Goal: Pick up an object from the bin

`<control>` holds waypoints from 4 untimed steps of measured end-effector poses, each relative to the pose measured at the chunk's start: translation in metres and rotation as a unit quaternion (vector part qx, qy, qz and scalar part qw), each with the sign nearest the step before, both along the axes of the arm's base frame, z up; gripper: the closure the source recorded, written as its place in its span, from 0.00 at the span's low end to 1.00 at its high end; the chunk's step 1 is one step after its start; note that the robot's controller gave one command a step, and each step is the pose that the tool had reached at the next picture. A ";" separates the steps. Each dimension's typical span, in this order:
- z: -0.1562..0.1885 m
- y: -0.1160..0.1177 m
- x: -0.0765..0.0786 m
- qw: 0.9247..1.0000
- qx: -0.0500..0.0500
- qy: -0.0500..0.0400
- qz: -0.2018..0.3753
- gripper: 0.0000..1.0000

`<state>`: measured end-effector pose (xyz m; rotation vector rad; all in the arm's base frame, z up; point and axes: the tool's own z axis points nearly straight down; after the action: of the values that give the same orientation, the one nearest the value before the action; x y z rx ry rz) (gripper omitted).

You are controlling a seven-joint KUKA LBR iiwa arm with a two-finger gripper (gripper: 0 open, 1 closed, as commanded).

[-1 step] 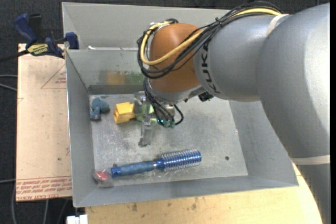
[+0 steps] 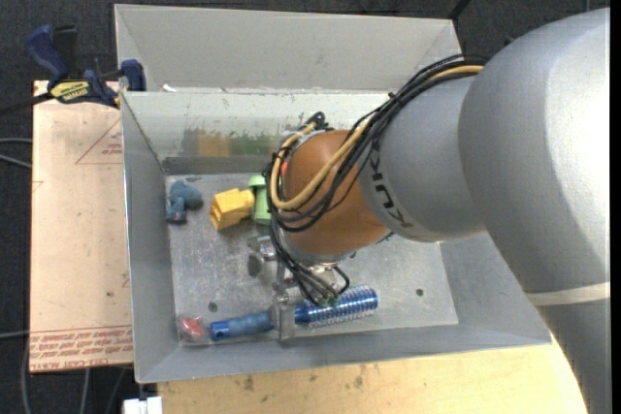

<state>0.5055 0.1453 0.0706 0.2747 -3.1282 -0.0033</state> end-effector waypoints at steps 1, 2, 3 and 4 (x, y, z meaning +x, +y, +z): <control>0.004 0.028 -0.018 0.995 0.001 -0.008 0.097 0.00; 0.003 -0.074 -0.019 1.000 0.001 -0.009 0.001 0.00; 0.002 -0.021 -0.018 1.000 0.002 -0.008 0.006 0.00; 0.003 -0.017 -0.019 0.999 0.001 -0.012 0.038 0.00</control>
Offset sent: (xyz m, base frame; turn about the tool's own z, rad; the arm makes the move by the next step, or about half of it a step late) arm -0.0226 0.0264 0.0012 -0.1962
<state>0.4862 0.1287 0.0740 0.3950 -3.1403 -0.0040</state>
